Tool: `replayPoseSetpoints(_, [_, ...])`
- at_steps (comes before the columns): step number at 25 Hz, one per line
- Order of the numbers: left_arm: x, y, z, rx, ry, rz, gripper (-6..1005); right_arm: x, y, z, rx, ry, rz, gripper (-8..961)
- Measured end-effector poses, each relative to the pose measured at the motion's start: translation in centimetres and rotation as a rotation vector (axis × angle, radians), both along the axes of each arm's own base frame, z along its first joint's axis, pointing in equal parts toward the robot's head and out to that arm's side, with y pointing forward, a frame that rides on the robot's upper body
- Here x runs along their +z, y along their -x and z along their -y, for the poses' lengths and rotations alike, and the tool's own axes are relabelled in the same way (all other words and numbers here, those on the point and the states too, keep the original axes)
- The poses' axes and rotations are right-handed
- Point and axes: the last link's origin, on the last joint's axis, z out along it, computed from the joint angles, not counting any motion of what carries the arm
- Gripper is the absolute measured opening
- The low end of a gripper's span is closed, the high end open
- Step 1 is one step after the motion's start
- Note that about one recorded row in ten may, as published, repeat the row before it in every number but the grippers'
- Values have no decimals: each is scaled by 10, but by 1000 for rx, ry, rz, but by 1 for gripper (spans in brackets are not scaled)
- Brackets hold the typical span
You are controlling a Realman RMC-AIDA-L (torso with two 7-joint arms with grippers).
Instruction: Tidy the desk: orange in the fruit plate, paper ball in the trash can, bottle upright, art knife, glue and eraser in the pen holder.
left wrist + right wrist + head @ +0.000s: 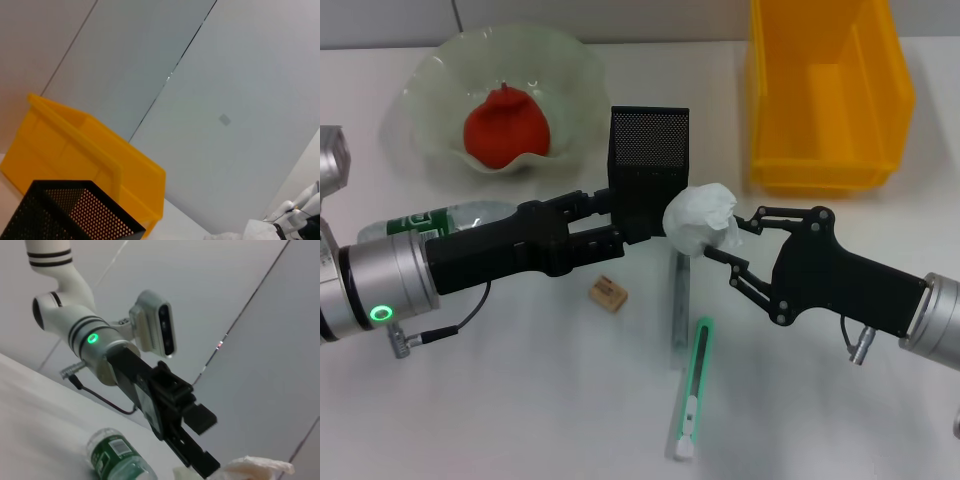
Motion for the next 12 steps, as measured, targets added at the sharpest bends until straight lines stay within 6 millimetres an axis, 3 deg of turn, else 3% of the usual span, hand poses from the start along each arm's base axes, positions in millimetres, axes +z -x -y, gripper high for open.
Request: replayPoseSetpoints(12, [1,1,7,-65,-35,-14,803,9,-7,0,-86,-30,-62,274])
